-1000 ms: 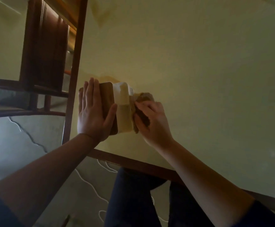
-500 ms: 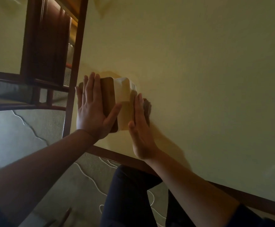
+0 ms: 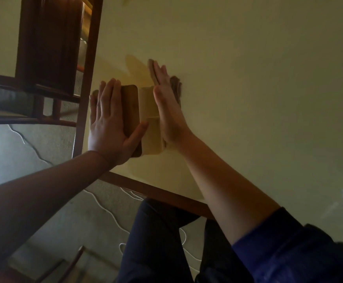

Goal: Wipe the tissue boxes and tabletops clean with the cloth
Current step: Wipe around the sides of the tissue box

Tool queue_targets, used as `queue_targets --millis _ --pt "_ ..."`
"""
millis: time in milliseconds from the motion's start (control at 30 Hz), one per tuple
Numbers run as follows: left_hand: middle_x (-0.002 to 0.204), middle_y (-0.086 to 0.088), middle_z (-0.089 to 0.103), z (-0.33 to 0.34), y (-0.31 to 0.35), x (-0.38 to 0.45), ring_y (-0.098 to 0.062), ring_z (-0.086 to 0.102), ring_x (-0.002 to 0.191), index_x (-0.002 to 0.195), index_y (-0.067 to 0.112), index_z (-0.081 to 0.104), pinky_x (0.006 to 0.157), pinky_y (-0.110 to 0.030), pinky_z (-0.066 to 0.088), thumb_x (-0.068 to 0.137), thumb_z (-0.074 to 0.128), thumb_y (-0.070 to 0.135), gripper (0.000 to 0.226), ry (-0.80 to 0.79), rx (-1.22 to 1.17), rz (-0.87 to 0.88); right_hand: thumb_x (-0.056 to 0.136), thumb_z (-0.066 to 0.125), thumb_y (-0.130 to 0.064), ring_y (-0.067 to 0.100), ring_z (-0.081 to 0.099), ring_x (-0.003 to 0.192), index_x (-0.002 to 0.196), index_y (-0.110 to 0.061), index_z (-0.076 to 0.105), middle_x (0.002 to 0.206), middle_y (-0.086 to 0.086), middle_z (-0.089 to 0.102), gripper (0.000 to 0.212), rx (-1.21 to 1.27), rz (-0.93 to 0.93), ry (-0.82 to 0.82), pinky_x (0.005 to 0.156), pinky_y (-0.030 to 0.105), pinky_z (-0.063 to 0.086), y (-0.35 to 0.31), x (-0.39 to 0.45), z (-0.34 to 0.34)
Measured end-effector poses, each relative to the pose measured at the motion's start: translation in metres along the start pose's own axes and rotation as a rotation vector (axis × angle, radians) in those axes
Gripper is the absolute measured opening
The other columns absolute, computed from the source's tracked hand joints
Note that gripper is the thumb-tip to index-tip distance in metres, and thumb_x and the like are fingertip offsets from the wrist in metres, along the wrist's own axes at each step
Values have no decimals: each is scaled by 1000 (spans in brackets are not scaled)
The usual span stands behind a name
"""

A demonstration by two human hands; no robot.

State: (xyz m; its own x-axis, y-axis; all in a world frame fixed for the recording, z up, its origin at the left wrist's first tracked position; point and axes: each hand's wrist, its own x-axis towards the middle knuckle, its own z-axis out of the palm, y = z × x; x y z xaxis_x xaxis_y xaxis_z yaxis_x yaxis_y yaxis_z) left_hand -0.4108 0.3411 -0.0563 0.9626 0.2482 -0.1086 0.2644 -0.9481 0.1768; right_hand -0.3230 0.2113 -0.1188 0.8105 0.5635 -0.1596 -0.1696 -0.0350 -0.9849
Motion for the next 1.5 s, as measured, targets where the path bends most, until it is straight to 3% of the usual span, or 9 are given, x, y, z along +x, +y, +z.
queue_targets --millis 167,233,333,633,800,1033,1200,1367,1500 --pt "173 -15 8 -1 3 -1 -29 -1 161 164 3 7 129 -54 1 96 38 74 103 2 8 1 104 25 -56 16 0 164 169 -13 12 177 0 12 79 -8 -41 41 119 7 -8 5 -31 6" --pt "173 -14 6 -1 3 -1 -28 -3 161 164 4 6 129 -55 1 96 39 73 103 -4 13 0 104 25 -64 19 -1 164 169 -15 2 178 -3 3 85 36 -50 29 132 32 0 11 -56 11" --pt "173 -15 7 -1 3 0 -30 -2 161 164 4 6 128 -58 2 96 40 72 103 -7 21 -5 104 24 -71 25 -3 164 169 -16 -1 178 -3 -2 89 64 -45 -4 128 65 12 23 -99 17" --pt "172 -16 11 1 1 2 -31 2 161 164 2 9 128 -57 3 95 38 76 105 -2 20 0 102 15 -75 23 -8 164 168 -11 -4 178 5 -5 93 -81 -62 43 130 60 -1 23 -83 19" --pt "172 -16 11 1 2 1 -31 2 161 164 2 10 128 -59 5 95 38 76 105 -5 24 0 96 9 -82 20 -14 163 169 -12 2 178 5 -3 102 -71 -79 55 128 32 -15 13 -10 5" --pt "171 -16 12 3 2 1 -31 3 160 164 3 10 127 -60 7 96 40 74 103 7 22 -3 104 23 -70 16 -9 163 169 -10 4 178 5 1 91 -49 -88 19 127 25 -13 14 -31 2" --pt "172 -15 11 2 3 0 -30 2 160 164 4 9 128 -59 5 95 43 71 102 12 35 -4 104 17 -69 24 -8 164 167 -3 0 177 8 -4 93 -54 -78 8 131 46 -8 20 -100 15" --pt "171 -16 13 3 2 0 -31 3 160 164 3 10 128 -58 4 95 41 73 102 22 40 7 101 20 -76 19 -11 163 168 -11 -2 177 -1 -10 96 41 24 -37 130 31 -8 22 -141 23" --pt "171 -17 11 2 2 1 -32 2 160 164 2 8 128 -57 3 95 39 74 105 15 55 12 99 22 -79 21 -11 163 168 -20 -9 177 -5 -14 96 69 14 -52 130 61 5 24 -119 21"
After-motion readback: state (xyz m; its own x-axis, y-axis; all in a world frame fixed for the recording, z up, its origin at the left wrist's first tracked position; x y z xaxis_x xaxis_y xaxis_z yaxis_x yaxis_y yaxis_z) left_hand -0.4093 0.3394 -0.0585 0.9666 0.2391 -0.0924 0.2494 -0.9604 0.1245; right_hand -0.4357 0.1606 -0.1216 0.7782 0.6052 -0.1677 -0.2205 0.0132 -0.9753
